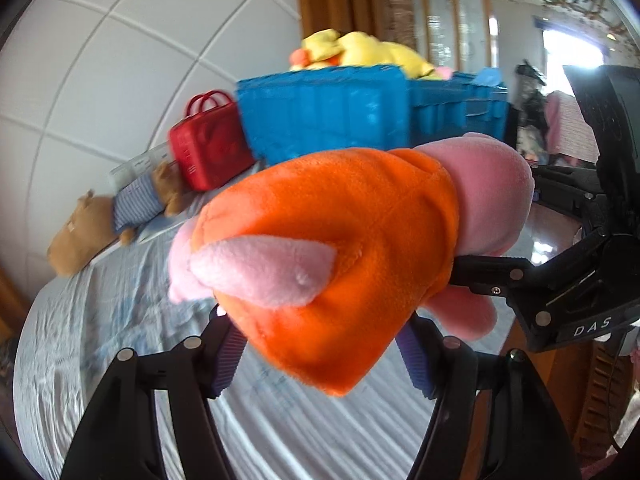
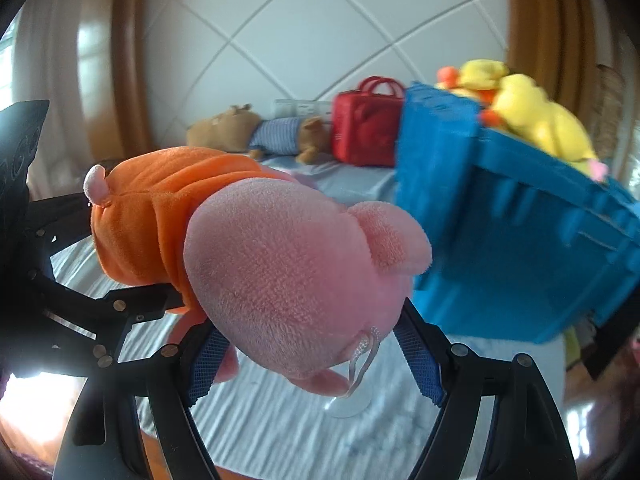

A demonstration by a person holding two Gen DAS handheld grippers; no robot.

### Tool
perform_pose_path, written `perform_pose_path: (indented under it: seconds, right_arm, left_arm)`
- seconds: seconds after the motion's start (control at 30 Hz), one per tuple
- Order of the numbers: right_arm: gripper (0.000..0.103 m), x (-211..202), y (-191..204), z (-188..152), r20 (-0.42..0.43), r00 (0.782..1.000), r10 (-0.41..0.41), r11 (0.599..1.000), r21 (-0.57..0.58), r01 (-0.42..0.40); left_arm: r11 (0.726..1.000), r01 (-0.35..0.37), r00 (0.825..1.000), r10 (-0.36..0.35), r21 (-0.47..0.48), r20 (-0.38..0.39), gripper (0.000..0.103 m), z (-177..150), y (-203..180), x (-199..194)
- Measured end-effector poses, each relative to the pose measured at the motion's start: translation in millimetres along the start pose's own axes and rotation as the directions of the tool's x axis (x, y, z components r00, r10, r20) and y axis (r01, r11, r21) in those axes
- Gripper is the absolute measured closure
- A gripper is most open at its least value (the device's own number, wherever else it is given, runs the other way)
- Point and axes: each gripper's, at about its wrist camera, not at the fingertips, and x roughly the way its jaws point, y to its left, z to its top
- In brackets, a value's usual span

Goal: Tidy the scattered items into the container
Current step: 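Lift the orange-dressed pig with both grippers and carry it toward the blue crate, then lower the pig into the crate and open both grippers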

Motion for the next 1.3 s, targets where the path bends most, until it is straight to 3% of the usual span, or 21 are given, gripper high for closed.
perform_pose_path:
  seconds: [0.43, 0.77, 1.0, 1.13, 1.3]
  right_arm:
    - [0.024, -61, -45, 14, 0.062, 0.981, -0.182, 0.981, 0.080, 0.177]
    - [0.024, -91, -105, 80, 0.163, 0.951, -0.263, 0.964, 0.083, 0.252]
    - [0.024, -65, -183, 126, 0.184, 0.945, -0.269, 0.963, 0.069, 0.261]
    - [0.024, -30, -218, 136, 0.150, 0.957, -0.247, 0.969, 0.053, 0.242]
    - [0.024, 14, -247, 135, 0.067, 0.975, -0.211, 0.977, 0.050, 0.208]
  left_arm:
    - [0.988, 0.106, 0.991, -0.115, 0.115, 0.071, 0.036, 74, -42, -4]
    - [0.985, 0.074, 0.983, -0.099, 0.158, 0.155, 0.036, 176, -60, 6]
    - [0.988, 0.047, 0.986, -0.070, 0.148, 0.153, 0.036, 252, -73, 68]
    - [0.990, 0.039, 0.994, -0.052, 0.132, 0.094, 0.036, 273, -75, 116]
    - [0.994, 0.031, 0.999, -0.028, 0.100, -0.026, 0.036, 277, -77, 168]
